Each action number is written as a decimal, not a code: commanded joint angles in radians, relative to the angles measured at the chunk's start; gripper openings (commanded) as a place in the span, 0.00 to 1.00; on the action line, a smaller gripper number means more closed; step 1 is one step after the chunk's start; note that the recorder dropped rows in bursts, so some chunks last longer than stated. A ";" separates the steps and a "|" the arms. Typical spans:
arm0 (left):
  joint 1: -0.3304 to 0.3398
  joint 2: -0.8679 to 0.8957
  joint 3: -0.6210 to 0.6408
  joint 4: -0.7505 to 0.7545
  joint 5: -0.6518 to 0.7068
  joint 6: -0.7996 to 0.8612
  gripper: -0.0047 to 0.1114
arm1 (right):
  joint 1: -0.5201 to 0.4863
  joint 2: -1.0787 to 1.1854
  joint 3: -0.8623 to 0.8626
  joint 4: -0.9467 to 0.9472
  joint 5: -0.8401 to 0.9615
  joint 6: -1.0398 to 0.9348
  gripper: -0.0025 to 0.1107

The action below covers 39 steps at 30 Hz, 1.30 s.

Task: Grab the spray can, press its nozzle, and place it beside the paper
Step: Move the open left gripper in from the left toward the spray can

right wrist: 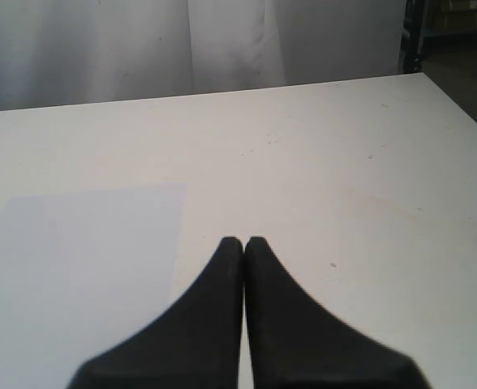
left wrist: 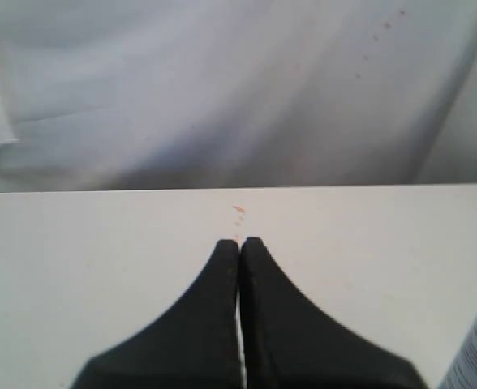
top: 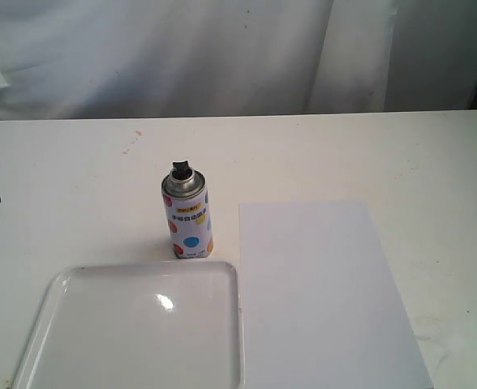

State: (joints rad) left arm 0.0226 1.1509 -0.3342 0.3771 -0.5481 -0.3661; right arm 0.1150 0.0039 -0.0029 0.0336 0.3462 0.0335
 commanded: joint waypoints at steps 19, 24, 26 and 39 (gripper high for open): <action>-0.003 0.079 0.010 0.170 0.092 -0.138 0.05 | -0.006 -0.004 0.003 -0.008 -0.002 0.004 0.02; -0.003 0.215 0.010 0.328 -0.089 -0.182 0.05 | -0.006 -0.004 0.003 -0.008 -0.002 0.004 0.02; -0.003 0.268 0.010 0.377 -0.149 -0.182 0.05 | -0.006 -0.004 0.003 -0.008 -0.002 0.004 0.02; -0.003 0.620 -0.033 0.562 -0.438 -0.180 0.26 | -0.006 -0.004 0.003 -0.008 -0.002 0.004 0.02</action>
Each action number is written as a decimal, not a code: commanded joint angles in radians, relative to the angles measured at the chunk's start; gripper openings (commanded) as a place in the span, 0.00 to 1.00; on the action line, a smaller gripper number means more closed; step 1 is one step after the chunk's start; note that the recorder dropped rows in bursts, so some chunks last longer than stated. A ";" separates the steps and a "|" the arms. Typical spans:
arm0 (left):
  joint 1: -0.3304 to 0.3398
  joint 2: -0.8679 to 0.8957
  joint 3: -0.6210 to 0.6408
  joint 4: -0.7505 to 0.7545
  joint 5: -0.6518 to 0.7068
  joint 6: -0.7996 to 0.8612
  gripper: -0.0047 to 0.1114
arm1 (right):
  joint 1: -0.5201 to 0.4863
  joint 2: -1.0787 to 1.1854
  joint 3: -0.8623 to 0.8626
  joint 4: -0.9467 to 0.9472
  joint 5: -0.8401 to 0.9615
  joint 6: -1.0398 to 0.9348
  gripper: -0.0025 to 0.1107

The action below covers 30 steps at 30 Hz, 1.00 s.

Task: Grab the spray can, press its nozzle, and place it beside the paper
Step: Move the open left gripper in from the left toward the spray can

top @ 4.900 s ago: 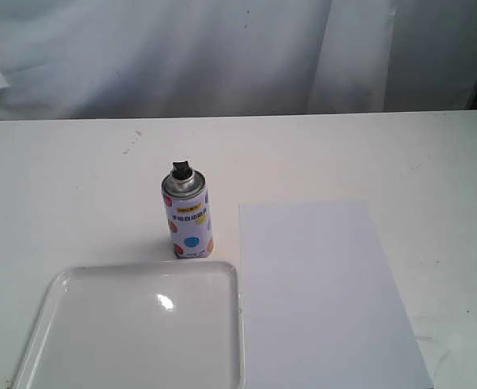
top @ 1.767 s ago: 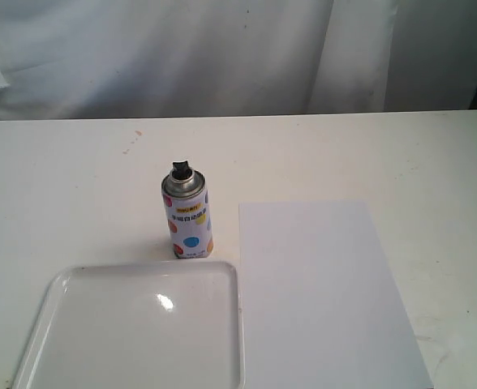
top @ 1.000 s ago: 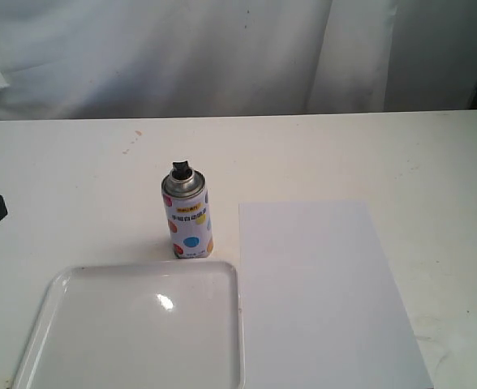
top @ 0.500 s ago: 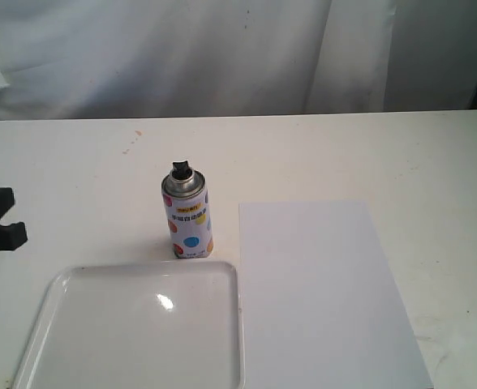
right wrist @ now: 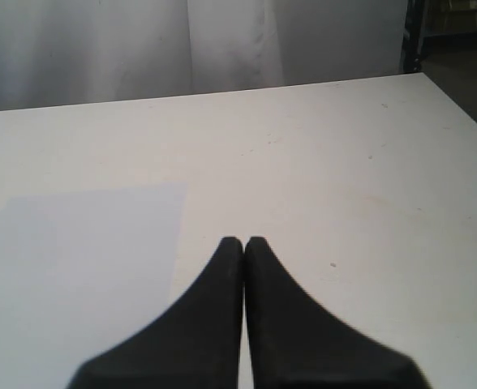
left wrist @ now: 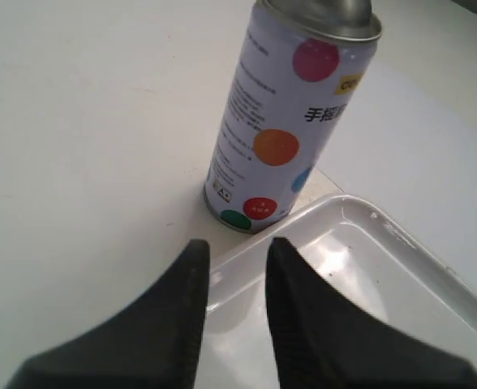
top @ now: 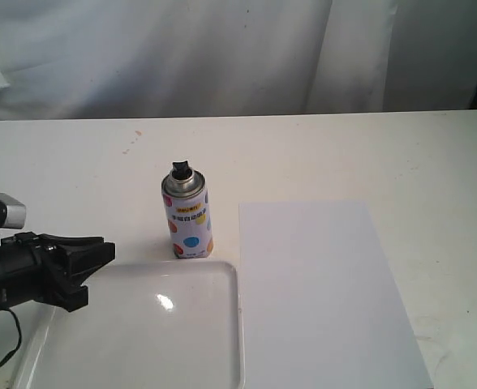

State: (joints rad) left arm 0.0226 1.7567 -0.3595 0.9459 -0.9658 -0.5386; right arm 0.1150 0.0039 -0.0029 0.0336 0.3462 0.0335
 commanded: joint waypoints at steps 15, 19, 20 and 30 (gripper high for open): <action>-0.003 0.014 -0.008 -0.147 -0.020 -0.076 0.89 | -0.006 -0.004 0.003 -0.008 -0.002 0.004 0.02; -0.003 0.014 -0.008 -0.156 -0.002 -0.074 0.94 | -0.006 -0.004 0.003 -0.008 -0.002 0.004 0.02; -0.003 0.014 -0.008 -0.156 -0.002 -0.060 0.94 | -0.006 -0.004 0.003 -0.008 -0.002 0.004 0.02; -0.003 0.014 -0.008 -0.156 -0.107 0.161 0.94 | -0.006 -0.004 0.003 -0.008 -0.002 0.004 0.02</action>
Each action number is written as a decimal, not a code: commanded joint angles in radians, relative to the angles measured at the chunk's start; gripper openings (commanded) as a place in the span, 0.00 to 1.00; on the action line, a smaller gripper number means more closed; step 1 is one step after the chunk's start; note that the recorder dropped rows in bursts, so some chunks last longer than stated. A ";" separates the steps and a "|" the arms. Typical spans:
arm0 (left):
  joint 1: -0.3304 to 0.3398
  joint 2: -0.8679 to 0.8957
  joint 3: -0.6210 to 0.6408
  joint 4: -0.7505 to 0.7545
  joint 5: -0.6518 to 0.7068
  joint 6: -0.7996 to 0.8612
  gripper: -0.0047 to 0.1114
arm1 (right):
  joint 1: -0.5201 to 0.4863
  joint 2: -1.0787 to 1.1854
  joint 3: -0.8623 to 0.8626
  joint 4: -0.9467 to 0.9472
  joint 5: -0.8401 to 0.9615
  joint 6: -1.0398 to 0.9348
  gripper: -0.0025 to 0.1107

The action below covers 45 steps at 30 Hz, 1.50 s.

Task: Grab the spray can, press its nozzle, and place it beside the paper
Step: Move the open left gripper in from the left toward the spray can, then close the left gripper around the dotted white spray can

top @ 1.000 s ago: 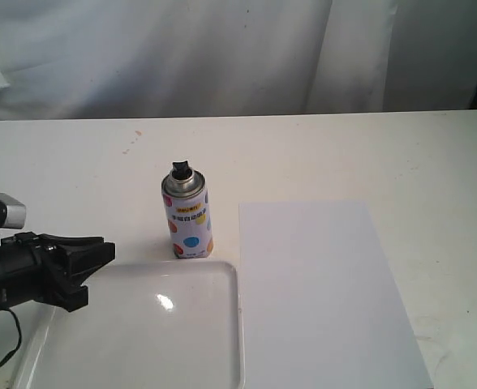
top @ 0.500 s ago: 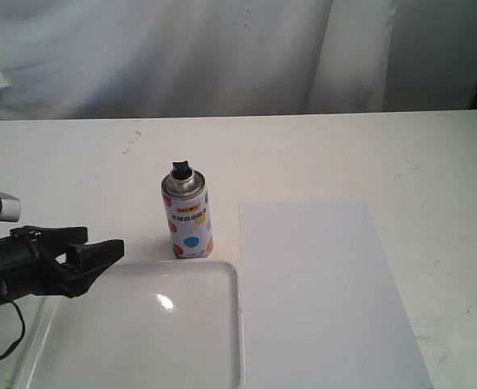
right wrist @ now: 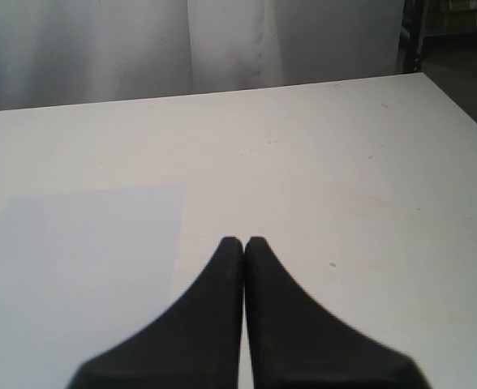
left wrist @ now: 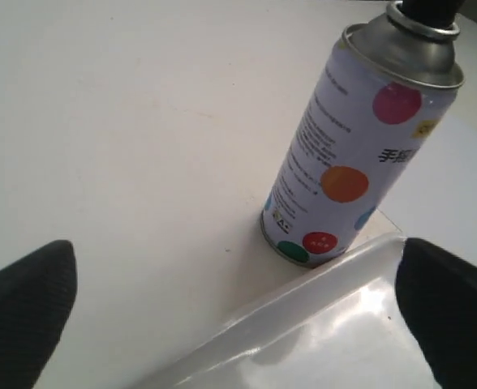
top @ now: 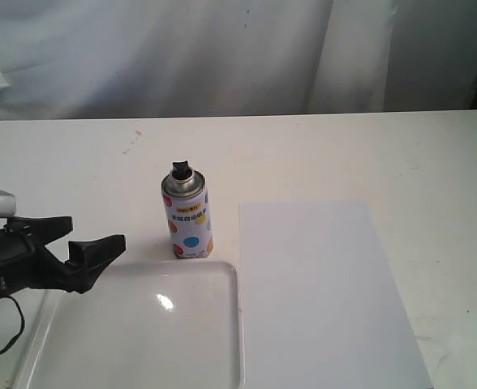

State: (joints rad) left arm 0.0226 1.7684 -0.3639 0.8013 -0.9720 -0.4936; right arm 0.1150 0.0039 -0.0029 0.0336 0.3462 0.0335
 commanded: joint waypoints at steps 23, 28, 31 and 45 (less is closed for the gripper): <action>-0.063 0.145 -0.250 0.331 -0.105 -0.021 0.94 | -0.006 -0.004 0.003 -0.008 -0.002 0.004 0.02; -0.064 0.181 -0.288 0.332 -0.119 -0.021 0.94 | -0.006 -0.004 0.003 -0.008 -0.002 0.004 0.02; -0.064 0.203 -0.308 0.337 -0.126 -0.021 0.94 | -0.006 -0.004 0.003 -0.008 -0.002 0.004 0.02; -0.068 0.340 -0.416 0.398 -0.249 -0.028 0.94 | -0.006 -0.004 0.003 -0.008 -0.002 0.004 0.02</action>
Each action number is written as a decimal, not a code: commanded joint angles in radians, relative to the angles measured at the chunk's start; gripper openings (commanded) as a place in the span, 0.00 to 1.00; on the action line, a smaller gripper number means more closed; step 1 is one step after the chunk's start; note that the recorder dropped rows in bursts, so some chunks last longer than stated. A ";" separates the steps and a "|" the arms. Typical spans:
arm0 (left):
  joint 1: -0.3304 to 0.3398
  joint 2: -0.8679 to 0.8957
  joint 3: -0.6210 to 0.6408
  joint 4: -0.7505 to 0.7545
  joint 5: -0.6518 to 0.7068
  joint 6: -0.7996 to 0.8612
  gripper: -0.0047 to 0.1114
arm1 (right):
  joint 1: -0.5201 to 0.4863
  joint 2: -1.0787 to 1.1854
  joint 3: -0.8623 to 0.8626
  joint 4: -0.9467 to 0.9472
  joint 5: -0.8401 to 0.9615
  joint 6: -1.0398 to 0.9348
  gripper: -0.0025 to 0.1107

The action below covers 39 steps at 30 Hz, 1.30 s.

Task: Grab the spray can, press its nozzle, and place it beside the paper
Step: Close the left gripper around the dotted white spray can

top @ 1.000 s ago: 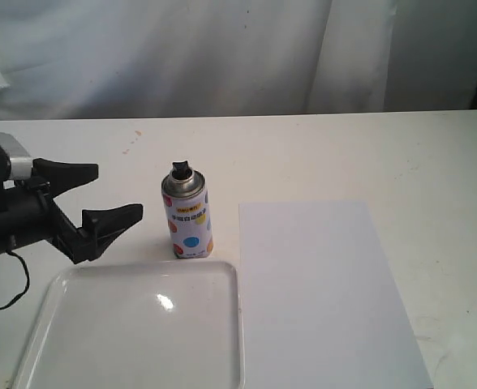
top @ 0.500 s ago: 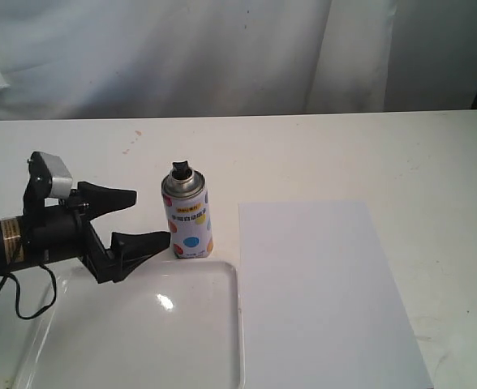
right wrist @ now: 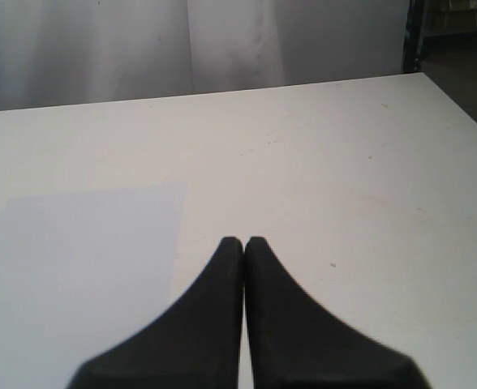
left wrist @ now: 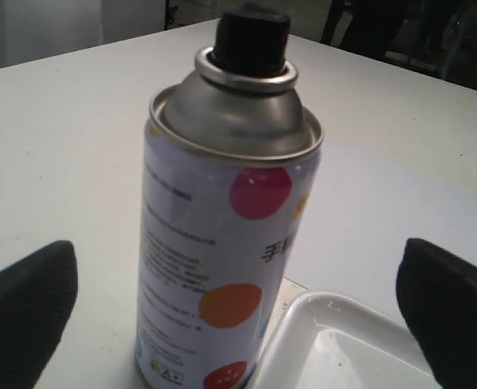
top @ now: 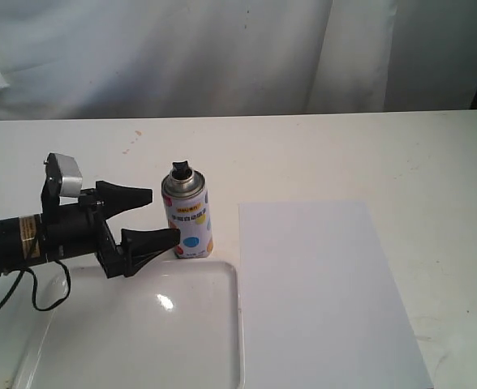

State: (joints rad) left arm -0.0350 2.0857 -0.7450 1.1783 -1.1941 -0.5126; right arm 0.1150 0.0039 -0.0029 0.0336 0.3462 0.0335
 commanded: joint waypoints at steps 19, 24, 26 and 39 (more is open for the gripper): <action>-0.110 0.067 -0.130 -0.024 0.076 -0.006 0.94 | -0.006 -0.004 0.003 -0.008 -0.002 0.004 0.02; -0.110 0.128 -0.165 -0.031 0.064 -0.006 0.94 | -0.006 -0.004 0.003 -0.008 -0.002 0.004 0.02; -0.110 0.148 -0.179 -0.038 0.046 -0.006 0.94 | -0.006 -0.004 0.003 -0.008 -0.002 0.004 0.02; -0.110 0.228 -0.238 -0.047 -0.027 -0.008 0.94 | -0.006 -0.004 0.003 -0.008 -0.002 0.004 0.02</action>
State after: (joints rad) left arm -0.1396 2.3048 -0.9723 1.1372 -1.2074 -0.5187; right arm 0.1150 0.0039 -0.0029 0.0336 0.3462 0.0335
